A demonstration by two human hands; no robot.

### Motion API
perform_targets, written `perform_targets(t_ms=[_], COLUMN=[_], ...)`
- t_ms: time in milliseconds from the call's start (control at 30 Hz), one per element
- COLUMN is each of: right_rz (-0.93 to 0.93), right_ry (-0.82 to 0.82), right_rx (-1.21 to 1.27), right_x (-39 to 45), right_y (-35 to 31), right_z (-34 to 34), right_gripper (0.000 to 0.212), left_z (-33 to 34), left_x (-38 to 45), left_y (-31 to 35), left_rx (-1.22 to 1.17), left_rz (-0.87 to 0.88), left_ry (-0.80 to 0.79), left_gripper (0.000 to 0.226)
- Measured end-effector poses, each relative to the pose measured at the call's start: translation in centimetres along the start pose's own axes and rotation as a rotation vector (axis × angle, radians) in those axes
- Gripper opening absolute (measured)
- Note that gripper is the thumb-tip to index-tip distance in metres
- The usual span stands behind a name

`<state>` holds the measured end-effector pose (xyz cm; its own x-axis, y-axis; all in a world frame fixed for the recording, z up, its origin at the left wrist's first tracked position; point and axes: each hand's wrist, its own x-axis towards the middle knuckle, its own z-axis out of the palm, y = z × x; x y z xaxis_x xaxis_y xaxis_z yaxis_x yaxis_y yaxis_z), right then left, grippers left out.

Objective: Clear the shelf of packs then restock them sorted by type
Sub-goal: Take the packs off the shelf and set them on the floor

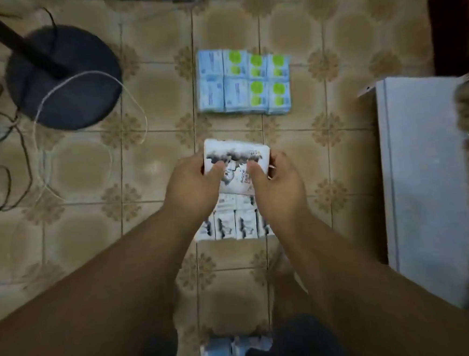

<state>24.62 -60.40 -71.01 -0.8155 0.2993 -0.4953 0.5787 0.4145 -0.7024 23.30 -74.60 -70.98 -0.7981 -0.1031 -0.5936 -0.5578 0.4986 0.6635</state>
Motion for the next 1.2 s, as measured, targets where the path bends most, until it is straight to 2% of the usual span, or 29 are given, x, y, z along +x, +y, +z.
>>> perform_targets(t_ms=[67, 200, 400, 533, 667, 767, 833, 967, 1200], right_rz=[0.052, 0.102, 0.212, 0.180, 0.212, 0.202, 0.176, 0.028, -0.181], right_ry=[-0.041, -0.088, -0.163, -0.191, -0.242, -0.325, -0.315, -0.221, -0.178], right_rx=[-0.030, -0.129, -0.179, -0.238, -0.251, -0.273, -0.243, -0.160, -0.059], right_x=[1.6, 5.1, 9.6, 12.0, 13.2, 11.8, 10.1, 6.2, 3.4], right_y=[5.3, 14.7, 25.5, 30.1, 31.7, 29.0, 25.4, 15.5, -1.9], right_z=[3.4, 9.7, 18.8, 22.1, 23.1, 21.1, 18.4, 11.1, -2.9], right_gripper=[0.020, 0.013, 0.014, 0.020, 0.027, 0.058, 0.066, 0.056, 0.050], left_z=[3.3, 8.9, 14.3, 16.6, 17.6, 16.2, 14.5, 10.1, 2.6], left_x=[2.2, 6.4, 12.2, 15.1, 16.1, 14.6, 12.6, 6.4, -0.6], left_y=[-5.2, -15.2, -27.5, -32.1, -33.1, -30.7, -27.2, -16.4, 4.6], left_rx=[0.011, 0.030, 0.070, 0.108, 0.166, 0.228, 0.239, 0.139, 0.056], left_rz=[-0.040, -0.181, -0.296, -0.276, -0.263, -0.249, -0.223, -0.129, 0.089], left_ry=[-0.017, -0.030, -0.045, -0.080, -0.182, -0.155, -0.073, 0.011, 0.125], left_gripper=[0.012, 0.030, 0.028, 0.036, 0.044, 0.046, 0.048, 0.047, 0.037])
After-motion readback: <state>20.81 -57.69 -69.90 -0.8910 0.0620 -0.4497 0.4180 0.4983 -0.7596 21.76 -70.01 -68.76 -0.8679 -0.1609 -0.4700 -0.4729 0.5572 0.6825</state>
